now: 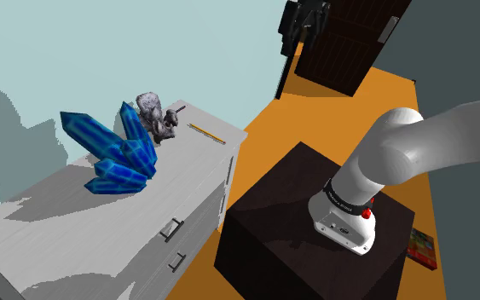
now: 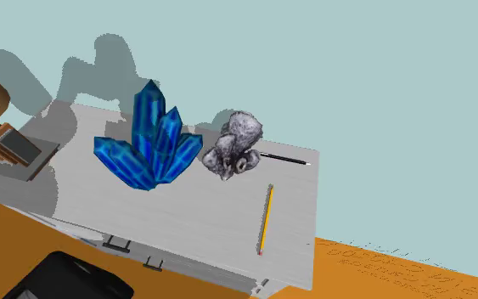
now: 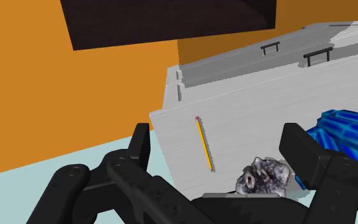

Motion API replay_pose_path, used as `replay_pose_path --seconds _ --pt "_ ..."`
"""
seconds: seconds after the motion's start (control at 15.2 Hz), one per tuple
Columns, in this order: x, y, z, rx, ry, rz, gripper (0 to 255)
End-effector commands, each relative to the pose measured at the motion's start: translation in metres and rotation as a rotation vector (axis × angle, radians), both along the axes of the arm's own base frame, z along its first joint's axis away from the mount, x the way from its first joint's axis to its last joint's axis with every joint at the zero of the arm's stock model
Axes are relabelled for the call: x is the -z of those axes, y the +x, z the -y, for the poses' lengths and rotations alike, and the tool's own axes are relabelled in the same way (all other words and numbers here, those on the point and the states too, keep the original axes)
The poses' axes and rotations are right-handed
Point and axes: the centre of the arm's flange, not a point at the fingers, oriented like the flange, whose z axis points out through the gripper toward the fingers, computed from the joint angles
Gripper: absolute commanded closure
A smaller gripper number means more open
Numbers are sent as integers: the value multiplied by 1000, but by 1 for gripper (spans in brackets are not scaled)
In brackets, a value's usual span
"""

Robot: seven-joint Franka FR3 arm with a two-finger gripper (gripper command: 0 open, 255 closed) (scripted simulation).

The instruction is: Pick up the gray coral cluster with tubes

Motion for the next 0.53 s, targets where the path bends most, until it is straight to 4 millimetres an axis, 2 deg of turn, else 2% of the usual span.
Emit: replay_pose_path --seconds 0.0,0.46 --pt "0 0 0 0 0 0 0" --pt "50 67 -40 -4 -11 3 0"
